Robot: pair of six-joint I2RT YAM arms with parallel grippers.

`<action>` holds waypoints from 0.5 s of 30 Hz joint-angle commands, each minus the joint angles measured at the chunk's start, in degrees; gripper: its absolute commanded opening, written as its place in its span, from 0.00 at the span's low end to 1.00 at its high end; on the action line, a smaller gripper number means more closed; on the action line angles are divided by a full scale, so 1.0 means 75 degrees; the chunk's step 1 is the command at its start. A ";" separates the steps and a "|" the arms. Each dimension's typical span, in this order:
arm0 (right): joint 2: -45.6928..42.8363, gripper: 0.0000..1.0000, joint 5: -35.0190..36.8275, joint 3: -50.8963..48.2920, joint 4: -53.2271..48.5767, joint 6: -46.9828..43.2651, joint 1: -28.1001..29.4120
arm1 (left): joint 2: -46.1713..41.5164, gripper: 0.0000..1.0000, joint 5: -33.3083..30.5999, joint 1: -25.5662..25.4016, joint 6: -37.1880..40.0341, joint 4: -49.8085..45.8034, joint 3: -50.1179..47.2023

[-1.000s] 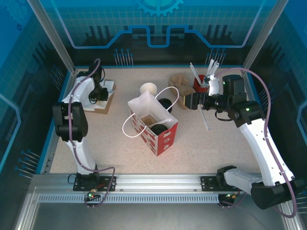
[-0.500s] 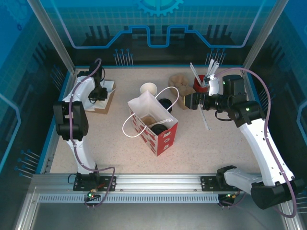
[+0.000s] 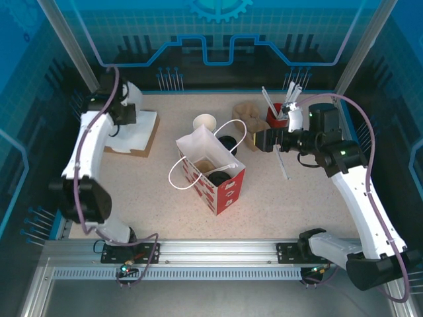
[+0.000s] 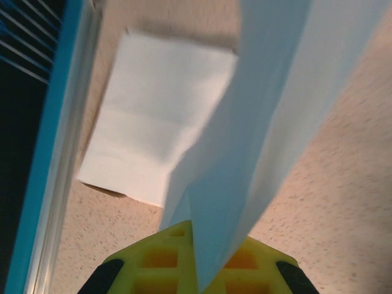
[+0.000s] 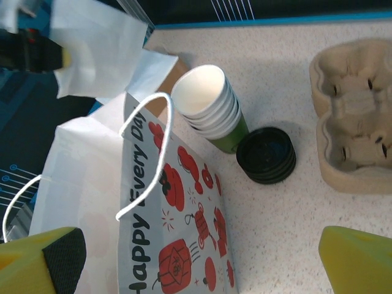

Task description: Pack the takeout coffee

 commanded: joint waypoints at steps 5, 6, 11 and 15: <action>-0.0478 1.00 -0.1149 0.0511 0.0987 -0.1178 -0.0106 | -0.1170 0.03 0.3786 -0.0002 0.0272 -0.0381 0.1064; -0.0469 1.00 -0.1298 0.0607 0.1057 -0.1294 -0.0075 | -0.1262 0.03 0.4316 -0.0019 0.0228 -0.0371 0.1168; -0.0044 1.00 -0.1914 0.1687 0.0795 -0.1712 0.0447 | -0.1595 0.03 0.6795 -0.0139 -0.0264 -0.0093 0.1763; 0.0703 1.00 -0.2330 0.2732 0.0449 -0.0959 0.0968 | -0.1602 0.03 0.8011 -0.0403 -0.0879 0.0245 0.2159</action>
